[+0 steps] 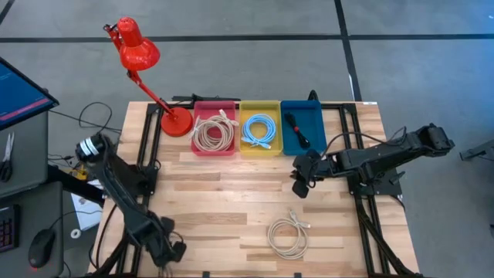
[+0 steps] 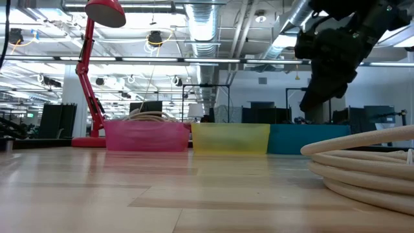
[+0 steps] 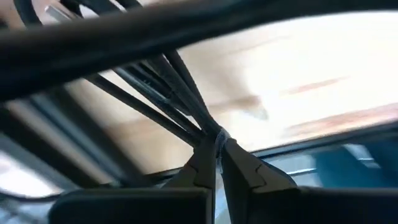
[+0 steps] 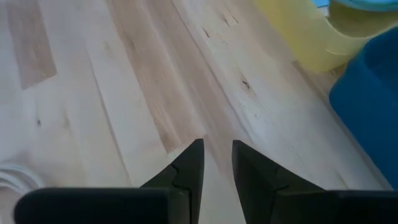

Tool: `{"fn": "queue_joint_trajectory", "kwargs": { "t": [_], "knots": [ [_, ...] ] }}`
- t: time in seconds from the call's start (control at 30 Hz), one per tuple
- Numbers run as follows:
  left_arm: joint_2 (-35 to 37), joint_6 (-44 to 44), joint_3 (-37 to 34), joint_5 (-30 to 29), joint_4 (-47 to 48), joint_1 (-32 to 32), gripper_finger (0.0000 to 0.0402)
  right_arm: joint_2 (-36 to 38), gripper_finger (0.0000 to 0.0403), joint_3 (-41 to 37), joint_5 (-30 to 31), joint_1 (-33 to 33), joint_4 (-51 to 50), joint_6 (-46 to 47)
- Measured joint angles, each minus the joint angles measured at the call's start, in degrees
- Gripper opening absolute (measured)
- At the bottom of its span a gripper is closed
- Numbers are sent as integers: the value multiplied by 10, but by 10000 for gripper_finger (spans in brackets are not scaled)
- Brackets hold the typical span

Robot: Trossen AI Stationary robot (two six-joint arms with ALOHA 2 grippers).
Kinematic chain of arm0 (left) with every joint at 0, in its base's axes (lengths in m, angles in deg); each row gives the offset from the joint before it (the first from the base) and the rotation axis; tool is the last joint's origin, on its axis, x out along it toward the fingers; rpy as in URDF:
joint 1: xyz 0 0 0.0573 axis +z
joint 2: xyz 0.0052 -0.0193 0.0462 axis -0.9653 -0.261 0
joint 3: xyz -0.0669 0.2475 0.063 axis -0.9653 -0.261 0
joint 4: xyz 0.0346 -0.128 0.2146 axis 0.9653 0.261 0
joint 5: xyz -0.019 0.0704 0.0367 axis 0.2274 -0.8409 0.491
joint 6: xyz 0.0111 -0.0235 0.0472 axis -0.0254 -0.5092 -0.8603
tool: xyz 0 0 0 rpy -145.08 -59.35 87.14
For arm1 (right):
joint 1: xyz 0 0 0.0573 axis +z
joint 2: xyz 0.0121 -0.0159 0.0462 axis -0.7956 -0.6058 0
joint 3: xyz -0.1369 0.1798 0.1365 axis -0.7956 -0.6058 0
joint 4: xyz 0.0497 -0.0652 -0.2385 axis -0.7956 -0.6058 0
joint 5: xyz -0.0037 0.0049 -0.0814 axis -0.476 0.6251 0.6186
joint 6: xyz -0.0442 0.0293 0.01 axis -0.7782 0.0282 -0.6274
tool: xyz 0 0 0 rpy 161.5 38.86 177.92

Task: Pick & Place USB Port
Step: Put the bottom left black charger cable into the blue bin

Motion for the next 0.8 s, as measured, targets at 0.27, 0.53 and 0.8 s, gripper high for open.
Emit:
{"fn": "queue_joint_trajectory", "kwargs": {
  "t": [0.27,0.53,0.8],
  "knots": [
    [76,-150,0,-179,9,87,7,2,76,0,0,-8,-35,-3],
    [107,-408,0,-236,6,236,7,2,76,0,-49,-8,-38,-1],
    [147,-653,0,-352,-76,341,7,2,76,27,-121,-8,-21,14]
  ]
}}
